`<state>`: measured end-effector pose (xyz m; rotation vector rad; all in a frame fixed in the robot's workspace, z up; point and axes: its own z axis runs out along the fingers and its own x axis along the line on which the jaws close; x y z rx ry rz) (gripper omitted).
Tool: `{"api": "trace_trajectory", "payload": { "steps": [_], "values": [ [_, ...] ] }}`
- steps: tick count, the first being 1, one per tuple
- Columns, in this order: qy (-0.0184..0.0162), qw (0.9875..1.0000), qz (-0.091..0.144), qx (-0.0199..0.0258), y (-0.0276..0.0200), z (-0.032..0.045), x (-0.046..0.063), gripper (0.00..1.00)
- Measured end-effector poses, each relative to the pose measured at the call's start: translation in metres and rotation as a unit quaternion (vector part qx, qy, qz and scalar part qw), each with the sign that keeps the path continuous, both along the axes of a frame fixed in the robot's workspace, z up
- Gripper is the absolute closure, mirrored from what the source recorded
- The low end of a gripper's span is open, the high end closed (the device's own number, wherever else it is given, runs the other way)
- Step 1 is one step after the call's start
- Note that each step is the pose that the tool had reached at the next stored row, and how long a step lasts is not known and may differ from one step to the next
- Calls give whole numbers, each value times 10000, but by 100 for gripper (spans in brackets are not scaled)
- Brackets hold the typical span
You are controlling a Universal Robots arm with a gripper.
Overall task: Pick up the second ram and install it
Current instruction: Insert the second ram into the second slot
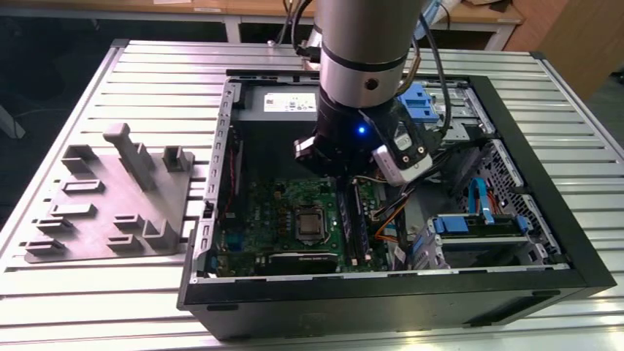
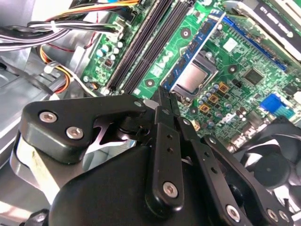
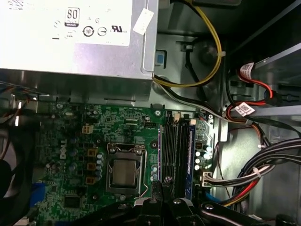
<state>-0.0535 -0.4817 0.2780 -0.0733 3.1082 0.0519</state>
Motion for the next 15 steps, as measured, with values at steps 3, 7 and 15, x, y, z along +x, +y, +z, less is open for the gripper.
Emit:
{"api": "trace_trajectory", "payload": {
  "steps": [3, 7, 15],
  "values": [
    [0, 10000, -58, 0, 0, -36, 2, 89],
    [0, 9999, -130, 0, 0, -92, 3, 89],
    [0, 9998, -177, -1, 0, -188, 29, 89]
  ]
}}
